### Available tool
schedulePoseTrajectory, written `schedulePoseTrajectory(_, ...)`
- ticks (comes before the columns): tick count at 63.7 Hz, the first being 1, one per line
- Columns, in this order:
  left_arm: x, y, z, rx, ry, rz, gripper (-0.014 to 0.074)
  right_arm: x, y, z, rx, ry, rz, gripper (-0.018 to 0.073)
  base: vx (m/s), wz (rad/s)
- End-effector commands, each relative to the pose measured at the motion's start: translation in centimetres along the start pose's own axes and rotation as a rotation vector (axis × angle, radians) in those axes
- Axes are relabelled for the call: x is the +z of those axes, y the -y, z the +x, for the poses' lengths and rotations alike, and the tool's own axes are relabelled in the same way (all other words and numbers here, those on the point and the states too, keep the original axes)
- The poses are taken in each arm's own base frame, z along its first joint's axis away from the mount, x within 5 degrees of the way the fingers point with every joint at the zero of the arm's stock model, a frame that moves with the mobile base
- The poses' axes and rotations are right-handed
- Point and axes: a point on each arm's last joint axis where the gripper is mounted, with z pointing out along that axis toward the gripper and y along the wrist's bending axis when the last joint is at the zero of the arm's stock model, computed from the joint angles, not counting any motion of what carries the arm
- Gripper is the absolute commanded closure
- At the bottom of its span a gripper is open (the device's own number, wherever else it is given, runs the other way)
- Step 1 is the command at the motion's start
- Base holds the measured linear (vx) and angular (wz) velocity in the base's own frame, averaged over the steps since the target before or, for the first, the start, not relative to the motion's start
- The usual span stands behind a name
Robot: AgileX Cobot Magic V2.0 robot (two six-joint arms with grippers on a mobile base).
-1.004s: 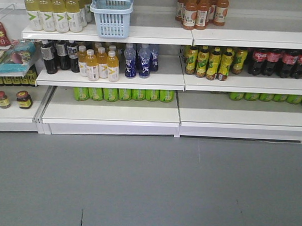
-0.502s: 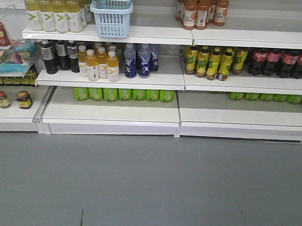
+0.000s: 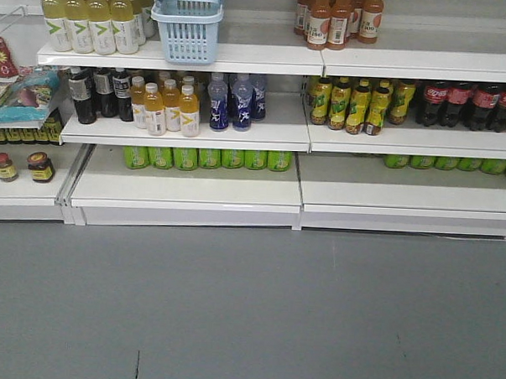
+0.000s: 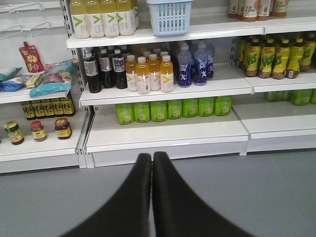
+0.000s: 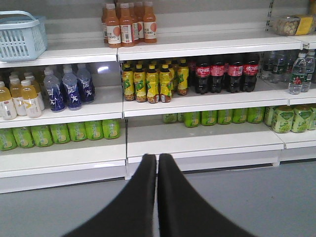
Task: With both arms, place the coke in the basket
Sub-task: 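Drive the base toward the shelf holding the light-blue basket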
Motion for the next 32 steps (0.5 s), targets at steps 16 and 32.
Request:
schedulePoseTrajectory(16, -0.03, 0.19, -0.33, 0.000, 0.064, 0.023, 0.0603, -0.07, -0.07, -0.34, -0.009, 0.075, -0.006, 0.0564, 0.02, 0.06)
schedulePoseTrajectory(32, -0.03, 0.19, -0.33, 0.000, 0.064, 0.023, 0.0603, -0.07, -0.07, -0.34, -0.009, 0.075, -0.006, 0.0564, 0.07, 0.12)
